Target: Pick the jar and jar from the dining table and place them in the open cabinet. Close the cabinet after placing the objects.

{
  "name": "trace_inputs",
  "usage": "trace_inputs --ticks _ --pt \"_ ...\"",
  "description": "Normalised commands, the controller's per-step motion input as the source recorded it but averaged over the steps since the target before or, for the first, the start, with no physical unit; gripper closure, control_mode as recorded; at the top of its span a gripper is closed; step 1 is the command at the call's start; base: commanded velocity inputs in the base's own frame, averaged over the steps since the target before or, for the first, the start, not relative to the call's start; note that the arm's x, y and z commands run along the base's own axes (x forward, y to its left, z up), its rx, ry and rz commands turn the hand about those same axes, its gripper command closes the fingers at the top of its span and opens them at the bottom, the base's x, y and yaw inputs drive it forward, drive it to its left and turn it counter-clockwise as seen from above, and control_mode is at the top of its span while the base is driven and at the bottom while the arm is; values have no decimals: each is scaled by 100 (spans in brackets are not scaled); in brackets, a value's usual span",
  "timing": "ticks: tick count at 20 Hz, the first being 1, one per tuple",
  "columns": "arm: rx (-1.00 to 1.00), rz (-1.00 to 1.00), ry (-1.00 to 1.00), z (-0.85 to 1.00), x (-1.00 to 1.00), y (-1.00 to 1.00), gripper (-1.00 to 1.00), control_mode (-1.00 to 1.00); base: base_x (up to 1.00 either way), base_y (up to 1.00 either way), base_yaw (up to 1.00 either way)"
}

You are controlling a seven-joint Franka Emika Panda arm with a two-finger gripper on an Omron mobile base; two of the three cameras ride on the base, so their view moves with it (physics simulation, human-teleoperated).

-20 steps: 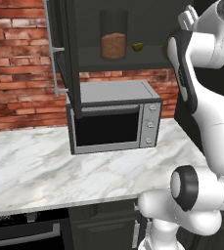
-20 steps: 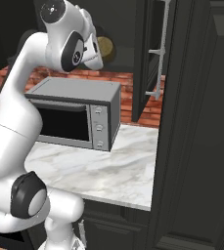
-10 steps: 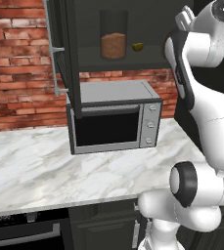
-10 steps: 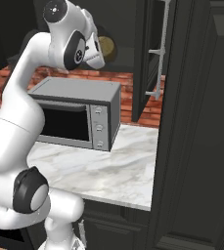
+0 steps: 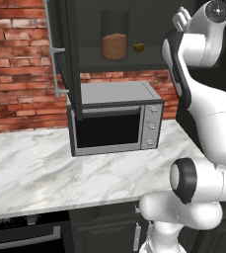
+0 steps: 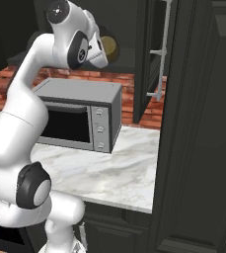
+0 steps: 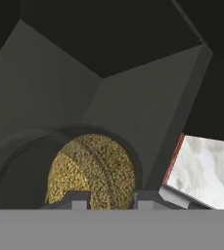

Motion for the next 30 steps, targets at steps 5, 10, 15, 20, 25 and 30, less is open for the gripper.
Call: trace_inputs --ticks 5,10,15,20,25,30 --pt "-6 1 6 -9 31 0 100 -100 0 0 0" --pt "-1 1 16 0 9 0 100 -100 0 0 0" --pt "0 2 12 -2 3 0 100 -100 0 0 0" --pt "0 1 2 -10 0 0 100 -100 0 0 0" --pt "2 3 -4 -1 2 0 -100 -100 0 0 0" --pt "2 5 -15 0 2 0 -100 -100 0 0 0"
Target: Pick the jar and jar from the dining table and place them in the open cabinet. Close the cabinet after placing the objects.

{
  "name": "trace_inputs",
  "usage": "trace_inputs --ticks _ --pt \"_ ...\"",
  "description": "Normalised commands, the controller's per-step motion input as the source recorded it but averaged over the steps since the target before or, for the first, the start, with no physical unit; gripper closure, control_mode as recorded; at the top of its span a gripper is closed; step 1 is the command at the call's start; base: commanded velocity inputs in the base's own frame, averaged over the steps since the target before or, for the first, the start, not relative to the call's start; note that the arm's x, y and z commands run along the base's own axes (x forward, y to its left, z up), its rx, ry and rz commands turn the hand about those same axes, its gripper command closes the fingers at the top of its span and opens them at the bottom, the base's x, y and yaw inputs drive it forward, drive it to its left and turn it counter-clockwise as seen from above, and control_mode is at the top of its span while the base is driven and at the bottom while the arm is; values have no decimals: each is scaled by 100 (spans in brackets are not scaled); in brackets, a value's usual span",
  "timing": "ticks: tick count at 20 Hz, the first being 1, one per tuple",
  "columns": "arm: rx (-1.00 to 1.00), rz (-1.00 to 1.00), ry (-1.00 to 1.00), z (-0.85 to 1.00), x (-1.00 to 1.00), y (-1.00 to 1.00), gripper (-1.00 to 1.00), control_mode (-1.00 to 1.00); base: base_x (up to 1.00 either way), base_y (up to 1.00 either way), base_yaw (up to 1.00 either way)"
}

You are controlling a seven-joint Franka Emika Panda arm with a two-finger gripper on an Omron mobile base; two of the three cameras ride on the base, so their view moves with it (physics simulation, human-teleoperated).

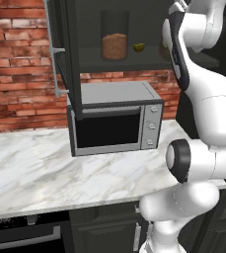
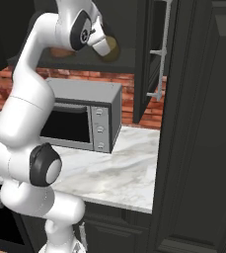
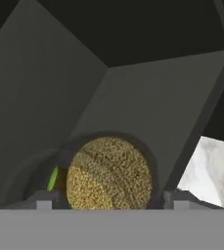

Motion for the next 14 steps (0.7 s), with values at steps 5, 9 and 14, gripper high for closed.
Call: trace_inputs --ticks 5,9,14 --pt "0 6 -13 0 21 0 -100 -100 0 0 0" --pt "0 7 -7 0 38 0 -100 -100 0 0 0" --pt "0 8 -1 0 35 -4 -100 -100 0 0 0"
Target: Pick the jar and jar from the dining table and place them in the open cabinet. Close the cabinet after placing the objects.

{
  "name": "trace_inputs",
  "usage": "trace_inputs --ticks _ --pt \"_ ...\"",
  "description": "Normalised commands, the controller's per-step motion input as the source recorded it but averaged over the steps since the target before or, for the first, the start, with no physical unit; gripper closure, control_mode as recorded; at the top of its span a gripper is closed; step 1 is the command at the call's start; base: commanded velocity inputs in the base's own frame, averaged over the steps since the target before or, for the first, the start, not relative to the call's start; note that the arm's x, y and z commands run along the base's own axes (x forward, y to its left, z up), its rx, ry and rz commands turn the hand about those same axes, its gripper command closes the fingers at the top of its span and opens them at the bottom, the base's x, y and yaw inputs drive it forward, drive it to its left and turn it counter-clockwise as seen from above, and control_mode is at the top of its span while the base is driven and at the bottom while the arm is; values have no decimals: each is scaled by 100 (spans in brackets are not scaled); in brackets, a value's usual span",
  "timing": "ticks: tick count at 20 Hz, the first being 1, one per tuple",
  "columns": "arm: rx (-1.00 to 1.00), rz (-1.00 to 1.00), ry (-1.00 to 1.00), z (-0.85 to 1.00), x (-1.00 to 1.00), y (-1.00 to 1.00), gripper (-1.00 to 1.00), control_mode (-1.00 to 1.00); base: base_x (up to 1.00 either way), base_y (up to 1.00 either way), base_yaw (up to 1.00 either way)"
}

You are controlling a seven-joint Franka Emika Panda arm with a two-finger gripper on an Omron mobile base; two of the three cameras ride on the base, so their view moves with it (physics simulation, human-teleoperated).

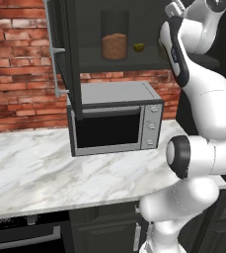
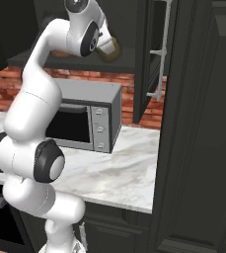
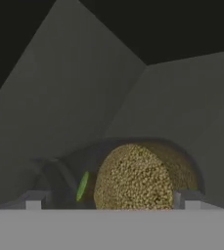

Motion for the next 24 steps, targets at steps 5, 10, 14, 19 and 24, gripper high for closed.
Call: trace_inputs --ticks 5,10,14,19,24 --pt "0 4 0 4 31 -29 -100 -100 0 0 0" --pt "0 3 -1 6 9 -27 -100 -100 0 0 0" --pt "0 2 -4 2 -13 -13 -100 -100 0 0 0" --pt "0 3 -9 0 -51 0 -100 -100 0 0 0" --pt "0 3 -13 0 -48 0 -100 -100 0 0 0"
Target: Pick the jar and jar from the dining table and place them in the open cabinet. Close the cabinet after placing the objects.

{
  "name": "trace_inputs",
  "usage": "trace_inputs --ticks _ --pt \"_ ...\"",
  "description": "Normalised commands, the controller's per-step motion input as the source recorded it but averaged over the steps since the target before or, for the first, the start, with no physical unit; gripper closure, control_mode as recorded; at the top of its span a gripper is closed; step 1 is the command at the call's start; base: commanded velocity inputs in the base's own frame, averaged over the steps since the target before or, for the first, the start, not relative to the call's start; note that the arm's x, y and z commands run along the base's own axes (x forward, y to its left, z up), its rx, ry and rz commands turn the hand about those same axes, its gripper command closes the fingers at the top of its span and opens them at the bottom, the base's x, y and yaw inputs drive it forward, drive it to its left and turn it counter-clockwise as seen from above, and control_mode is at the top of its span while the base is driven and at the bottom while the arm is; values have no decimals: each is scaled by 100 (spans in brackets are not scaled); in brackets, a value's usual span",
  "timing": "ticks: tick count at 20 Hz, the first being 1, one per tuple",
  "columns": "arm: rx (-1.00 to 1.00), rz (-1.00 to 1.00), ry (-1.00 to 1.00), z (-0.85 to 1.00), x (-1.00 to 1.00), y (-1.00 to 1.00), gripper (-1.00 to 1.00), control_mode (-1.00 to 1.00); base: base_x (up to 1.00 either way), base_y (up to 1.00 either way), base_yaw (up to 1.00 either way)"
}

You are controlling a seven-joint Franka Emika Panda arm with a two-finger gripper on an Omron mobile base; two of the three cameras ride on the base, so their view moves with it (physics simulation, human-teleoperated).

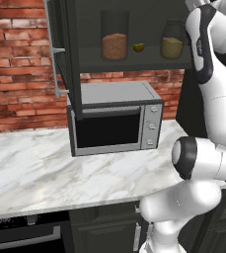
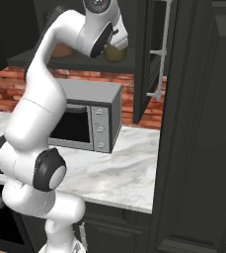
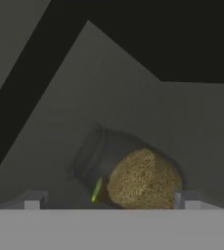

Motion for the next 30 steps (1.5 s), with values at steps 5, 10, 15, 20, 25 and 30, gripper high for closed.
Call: trace_inputs --ticks 5,10,15,20,25,30 --pt "0 2 -4 -10 -78 9 -100 -100 0 0 0" --pt "0 0 0 -9 -81 26 -100 -100 0 0 0" --pt "0 3 -2 -10 -85 30 -100 -100 0 0 0" --pt "0 1 -4 -6 -85 16 -100 -100 0 0 0" --pt "0 0 -2 -11 -92 10 -100 -100 0 0 0" --pt "0 0 -1 -12 -93 5 -100 -100 0 0 0"
